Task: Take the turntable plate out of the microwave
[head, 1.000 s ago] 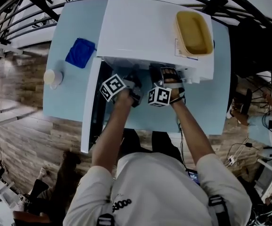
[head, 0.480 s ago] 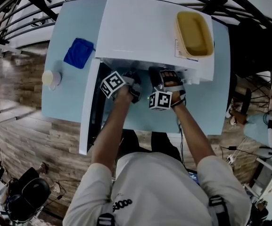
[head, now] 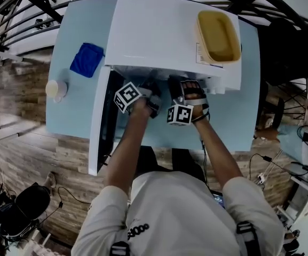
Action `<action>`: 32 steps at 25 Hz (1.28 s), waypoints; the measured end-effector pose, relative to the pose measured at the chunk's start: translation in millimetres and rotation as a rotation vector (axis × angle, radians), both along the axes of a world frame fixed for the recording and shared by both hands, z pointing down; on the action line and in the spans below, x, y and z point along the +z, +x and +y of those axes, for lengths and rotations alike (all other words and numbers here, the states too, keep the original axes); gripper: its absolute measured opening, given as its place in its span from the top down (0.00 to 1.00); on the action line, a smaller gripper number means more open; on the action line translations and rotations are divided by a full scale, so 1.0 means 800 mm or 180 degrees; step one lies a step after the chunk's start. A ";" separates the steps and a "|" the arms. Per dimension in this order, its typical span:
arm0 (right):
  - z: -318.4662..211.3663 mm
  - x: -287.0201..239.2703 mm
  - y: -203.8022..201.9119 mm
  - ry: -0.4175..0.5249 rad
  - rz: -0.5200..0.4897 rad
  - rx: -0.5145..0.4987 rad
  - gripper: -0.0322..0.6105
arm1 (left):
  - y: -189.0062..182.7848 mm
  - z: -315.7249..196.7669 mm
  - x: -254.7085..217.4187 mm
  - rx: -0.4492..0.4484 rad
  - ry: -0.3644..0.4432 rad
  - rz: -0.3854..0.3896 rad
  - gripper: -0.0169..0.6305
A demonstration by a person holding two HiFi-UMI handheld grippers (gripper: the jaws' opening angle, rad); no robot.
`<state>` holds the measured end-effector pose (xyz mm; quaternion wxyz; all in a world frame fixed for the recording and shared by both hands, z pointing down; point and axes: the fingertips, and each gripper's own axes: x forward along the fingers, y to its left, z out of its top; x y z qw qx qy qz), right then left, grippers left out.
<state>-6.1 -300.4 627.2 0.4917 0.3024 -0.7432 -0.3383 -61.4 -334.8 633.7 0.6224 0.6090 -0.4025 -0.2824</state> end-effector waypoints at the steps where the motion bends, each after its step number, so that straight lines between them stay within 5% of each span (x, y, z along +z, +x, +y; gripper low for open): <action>1: 0.001 0.000 0.000 0.0007 0.0025 -0.0023 0.83 | 0.001 0.006 0.001 0.0003 -0.0014 0.0022 0.90; 6: 0.015 0.010 -0.004 -0.0069 0.0184 -0.0232 0.74 | 0.001 0.037 0.003 0.0019 -0.0060 0.0089 0.90; 14: 0.054 0.005 -0.005 0.0076 0.0180 -0.0380 0.84 | 0.003 0.067 -0.005 0.0094 0.0143 -0.0009 0.90; 19: 0.090 -0.001 -0.008 0.0132 0.0211 -0.0494 0.84 | -0.003 0.049 -0.005 -0.0031 0.0268 -0.0001 0.72; 22: 0.108 0.007 -0.004 0.0103 0.0273 -0.0499 0.84 | -0.009 0.040 0.000 -0.0150 0.0219 -0.0005 0.77; 24: 0.115 0.011 0.000 0.0009 0.0209 -0.0386 0.84 | -0.010 0.043 0.009 -0.0145 0.0098 0.0009 0.90; 26: 0.119 0.010 0.008 -0.0184 -0.0125 -0.0114 0.75 | -0.010 0.046 0.012 -0.0065 0.0055 0.0057 0.91; 32: 0.121 -0.001 0.052 -0.1176 -0.1876 0.1095 0.59 | -0.010 0.058 0.011 0.0124 0.0101 0.0161 0.91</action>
